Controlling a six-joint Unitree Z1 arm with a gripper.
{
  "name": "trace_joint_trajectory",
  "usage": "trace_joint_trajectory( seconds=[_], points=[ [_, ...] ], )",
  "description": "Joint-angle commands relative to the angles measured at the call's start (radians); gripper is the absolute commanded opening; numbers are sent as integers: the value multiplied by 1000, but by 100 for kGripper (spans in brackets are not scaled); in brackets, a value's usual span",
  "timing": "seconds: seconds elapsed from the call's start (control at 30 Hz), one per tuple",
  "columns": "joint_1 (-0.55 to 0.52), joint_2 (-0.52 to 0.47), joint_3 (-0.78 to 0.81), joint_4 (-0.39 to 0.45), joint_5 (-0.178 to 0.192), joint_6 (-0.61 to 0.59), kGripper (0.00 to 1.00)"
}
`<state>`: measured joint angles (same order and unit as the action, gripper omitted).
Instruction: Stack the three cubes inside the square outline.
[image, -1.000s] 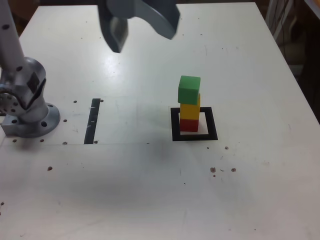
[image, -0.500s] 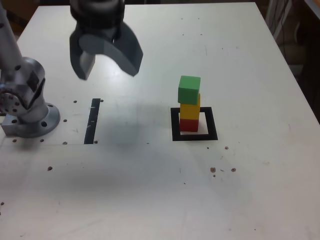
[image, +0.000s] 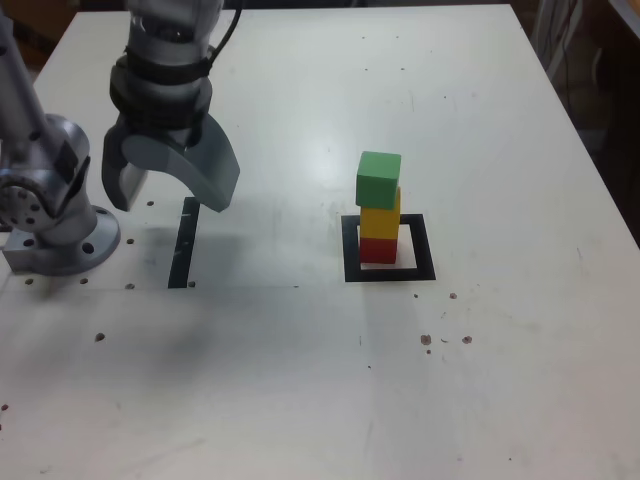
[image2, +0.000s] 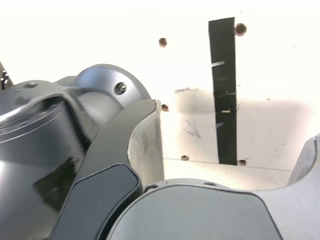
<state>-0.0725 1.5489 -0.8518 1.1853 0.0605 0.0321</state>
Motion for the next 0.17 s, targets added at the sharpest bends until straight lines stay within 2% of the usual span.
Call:
trace_joint_trajectory(
  seconds=[0.0,0.13],
  points=[
    [0,-1,8,-4,-1,0,99],
    [0,2,21,-10,-1,-1,99]
  ],
)
